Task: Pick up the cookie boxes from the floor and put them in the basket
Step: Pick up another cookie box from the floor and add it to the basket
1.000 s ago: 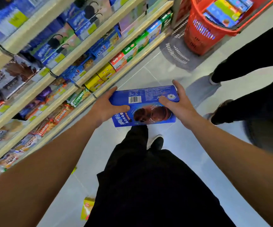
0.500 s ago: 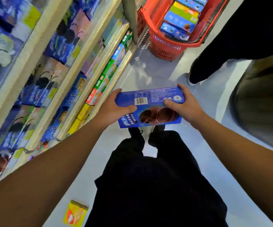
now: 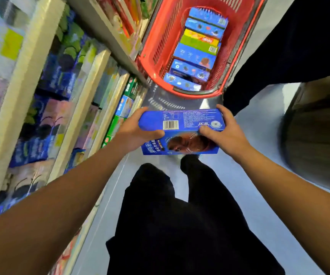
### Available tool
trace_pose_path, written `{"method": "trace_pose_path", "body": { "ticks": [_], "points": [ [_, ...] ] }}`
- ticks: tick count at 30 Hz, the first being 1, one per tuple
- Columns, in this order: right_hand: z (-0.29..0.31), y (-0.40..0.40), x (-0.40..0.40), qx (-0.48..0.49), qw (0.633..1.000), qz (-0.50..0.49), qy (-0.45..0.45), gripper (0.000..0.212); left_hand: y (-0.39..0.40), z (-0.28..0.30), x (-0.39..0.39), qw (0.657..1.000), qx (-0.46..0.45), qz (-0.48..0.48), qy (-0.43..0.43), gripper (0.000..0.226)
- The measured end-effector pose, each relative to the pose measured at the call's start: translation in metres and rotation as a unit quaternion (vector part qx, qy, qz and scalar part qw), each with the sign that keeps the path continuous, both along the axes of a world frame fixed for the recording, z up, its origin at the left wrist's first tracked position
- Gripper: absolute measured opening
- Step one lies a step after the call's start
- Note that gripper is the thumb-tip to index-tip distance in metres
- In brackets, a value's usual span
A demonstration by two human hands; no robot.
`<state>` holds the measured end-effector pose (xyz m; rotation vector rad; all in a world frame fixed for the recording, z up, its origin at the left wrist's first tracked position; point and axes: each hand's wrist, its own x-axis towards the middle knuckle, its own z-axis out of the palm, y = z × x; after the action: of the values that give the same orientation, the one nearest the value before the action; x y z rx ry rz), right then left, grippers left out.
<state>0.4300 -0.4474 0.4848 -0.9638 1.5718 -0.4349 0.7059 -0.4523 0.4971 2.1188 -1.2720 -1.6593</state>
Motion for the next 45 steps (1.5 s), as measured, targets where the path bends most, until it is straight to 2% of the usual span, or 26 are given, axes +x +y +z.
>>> {"method": "trace_pose_path", "body": {
  "ticks": [4, 6, 10, 13, 16, 21, 26, 29, 33, 36, 39, 42, 45],
  "points": [
    [-0.013, -0.073, -0.008, -0.016, 1.000, -0.007, 0.005, 0.086, -0.076, -0.013, -0.006, 0.998, -0.055, -0.027, -0.028, 0.110],
    [-0.022, -0.102, -0.009, -0.026, 0.999, -0.025, 0.008, 0.085, -0.115, -0.023, -0.009, 0.993, -0.098, -0.057, -0.025, 0.107],
    [-0.051, -0.157, -0.010, -0.038, 0.997, -0.068, 0.026, 0.080, -0.201, -0.056, -0.013, 0.987, -0.116, -0.106, -0.022, 0.101],
    [-0.082, -0.194, -0.005, -0.041, 0.993, -0.102, 0.049, 0.094, -0.257, -0.091, -0.013, 0.976, -0.146, -0.162, -0.017, 0.109],
    [-0.133, -0.228, -0.002, -0.032, 0.990, -0.117, 0.066, 0.103, -0.302, -0.145, -0.018, 0.970, -0.150, -0.191, -0.017, 0.107],
    [-0.224, -0.248, 0.004, -0.004, 0.988, -0.104, 0.118, 0.106, -0.328, -0.236, -0.025, 0.967, -0.126, -0.222, -0.002, 0.112],
    [-0.297, -0.259, 0.013, 0.031, 0.984, -0.044, 0.169, 0.109, -0.328, -0.315, -0.027, 0.958, -0.123, -0.253, -0.057, 0.110],
    [-0.316, -0.257, 0.024, 0.057, 0.979, -0.006, 0.198, 0.107, -0.319, -0.337, -0.027, 0.948, -0.116, -0.278, -0.105, 0.109],
    [-0.321, -0.252, 0.025, 0.092, 0.959, 0.072, 0.257, 0.095, -0.315, -0.337, -0.040, 0.938, -0.085, -0.301, -0.152, 0.104],
    [-0.310, -0.252, 0.029, 0.094, 0.955, 0.116, 0.258, 0.106, -0.316, -0.331, -0.037, 0.934, -0.063, -0.317, -0.154, 0.107],
    [-0.282, -0.257, 0.029, 0.088, 0.952, 0.148, 0.255, 0.107, -0.321, -0.307, -0.035, 0.928, -0.077, -0.330, -0.158, 0.101],
    [-0.233, -0.260, 0.026, 0.039, 0.944, 0.203, 0.256, 0.102, -0.313, -0.261, -0.040, 0.925, -0.120, -0.334, -0.134, 0.087],
    [-0.188, -0.254, 0.021, -0.001, 0.936, 0.244, 0.253, 0.102, -0.288, -0.218, -0.047, 0.939, -0.154, -0.287, -0.114, 0.070]
  ]
}}
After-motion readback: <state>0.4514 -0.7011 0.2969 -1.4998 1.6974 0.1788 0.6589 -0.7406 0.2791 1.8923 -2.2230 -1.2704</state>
